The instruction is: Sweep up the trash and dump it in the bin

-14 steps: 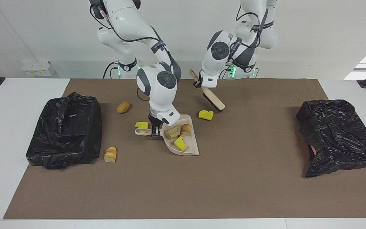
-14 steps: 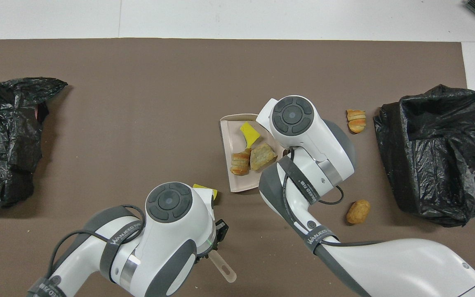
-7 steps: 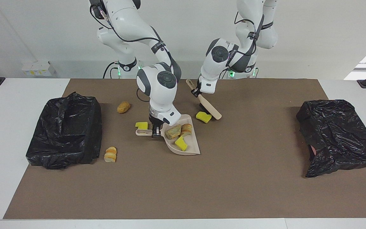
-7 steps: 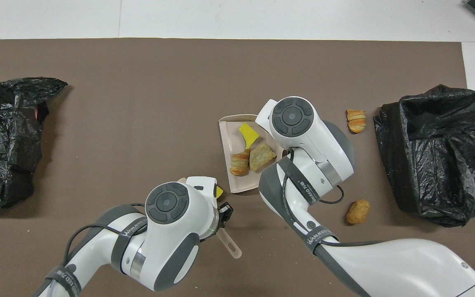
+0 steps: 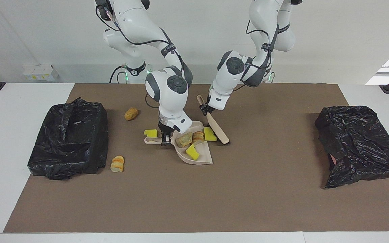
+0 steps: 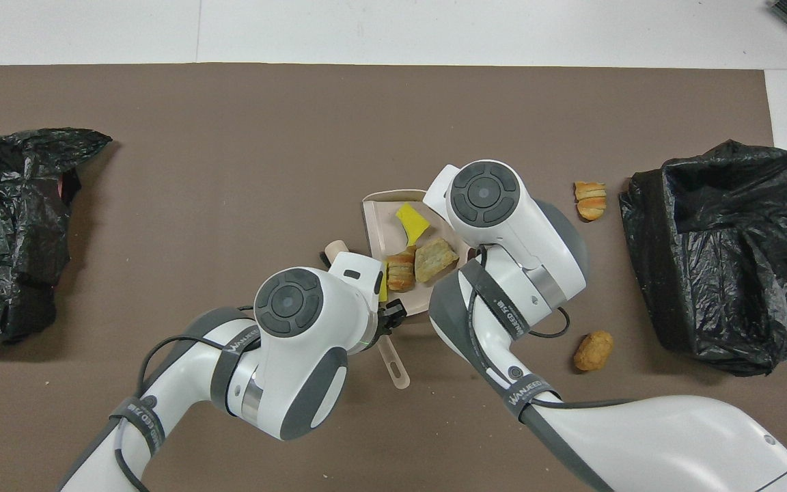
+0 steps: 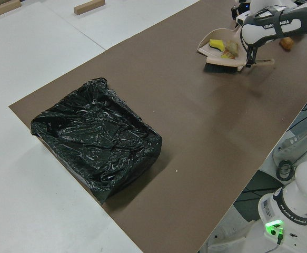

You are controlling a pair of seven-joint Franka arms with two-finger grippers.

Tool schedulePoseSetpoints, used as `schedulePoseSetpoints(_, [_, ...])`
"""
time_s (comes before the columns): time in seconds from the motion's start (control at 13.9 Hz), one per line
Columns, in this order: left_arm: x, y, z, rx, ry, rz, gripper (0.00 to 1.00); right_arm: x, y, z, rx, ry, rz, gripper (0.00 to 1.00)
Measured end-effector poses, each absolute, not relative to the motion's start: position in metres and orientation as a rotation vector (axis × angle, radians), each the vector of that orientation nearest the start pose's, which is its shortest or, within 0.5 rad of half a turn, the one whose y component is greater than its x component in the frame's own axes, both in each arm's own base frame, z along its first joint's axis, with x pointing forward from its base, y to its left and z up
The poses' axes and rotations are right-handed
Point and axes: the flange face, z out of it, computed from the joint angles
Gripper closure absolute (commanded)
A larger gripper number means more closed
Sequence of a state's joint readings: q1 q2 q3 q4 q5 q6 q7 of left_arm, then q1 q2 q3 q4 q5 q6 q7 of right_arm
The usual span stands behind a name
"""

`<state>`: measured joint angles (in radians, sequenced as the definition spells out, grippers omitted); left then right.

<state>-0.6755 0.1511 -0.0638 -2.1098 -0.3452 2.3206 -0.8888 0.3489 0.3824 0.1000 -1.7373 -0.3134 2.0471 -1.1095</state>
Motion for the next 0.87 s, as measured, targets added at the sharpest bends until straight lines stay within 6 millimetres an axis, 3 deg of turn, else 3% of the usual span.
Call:
schedulePoseSetpoints(0.22, [0.414, -0.414, 0.344, -3.390, -0.489, 0.154, 1.00, 0.592, 0.260, 0.355, 1.929, 2.210, -0.208, 1.00])
schedulePoseSetpoints(0.5, [0.410, -0.433, 0.332, -3.454, -0.453, 0.092, 1.00, 0.592, 0.260, 0.354, 1.930, 2.210, -0.211, 1.00])
schedulePoseSetpoints(0.72, [0.418, -0.424, 0.334, -3.431, -0.472, 0.133, 1.00, 0.592, 0.260, 0.354, 1.930, 2.210, -0.210, 1.00])
schedulePoseSetpoints(0.87, [0.439, -0.395, 0.339, -3.382, -0.508, 0.187, 1.00, 0.593, 0.259, 0.355, 1.943, 2.208, -0.205, 1.00])
